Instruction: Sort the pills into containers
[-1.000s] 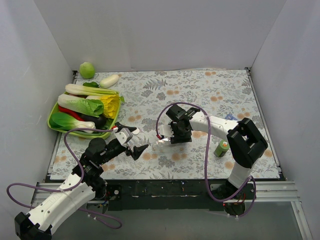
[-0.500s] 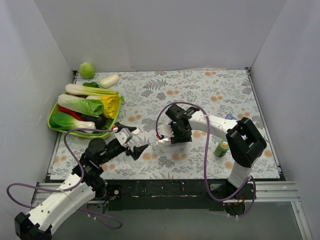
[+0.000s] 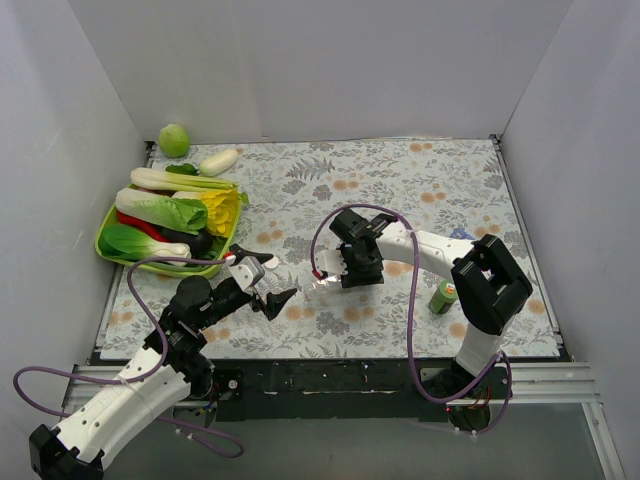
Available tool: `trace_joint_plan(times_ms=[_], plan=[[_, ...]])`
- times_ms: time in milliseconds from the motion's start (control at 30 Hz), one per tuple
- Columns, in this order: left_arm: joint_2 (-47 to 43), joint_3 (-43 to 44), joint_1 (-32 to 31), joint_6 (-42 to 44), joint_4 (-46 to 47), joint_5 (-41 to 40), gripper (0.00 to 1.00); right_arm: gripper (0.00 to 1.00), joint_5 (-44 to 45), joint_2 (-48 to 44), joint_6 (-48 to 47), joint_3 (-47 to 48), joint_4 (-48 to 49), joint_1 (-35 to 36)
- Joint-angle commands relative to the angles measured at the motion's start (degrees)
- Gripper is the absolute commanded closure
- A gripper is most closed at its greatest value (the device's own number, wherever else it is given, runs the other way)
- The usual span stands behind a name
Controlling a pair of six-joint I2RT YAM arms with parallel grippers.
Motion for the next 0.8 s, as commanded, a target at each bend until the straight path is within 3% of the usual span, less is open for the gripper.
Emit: trace_joint_plan(times_ms=[0,767], plan=[[-0.47,-0.48,0.17,0.64,0.92,0.54,0.02,0.97,0.85,0.72,-0.30,2.22,-2.46,0.48],[-0.73,-0.48,0.17,0.73,0.84,0.63,0.02,0.97,2.17,1.34,-0.22,2.84,-3.51,1.09]])
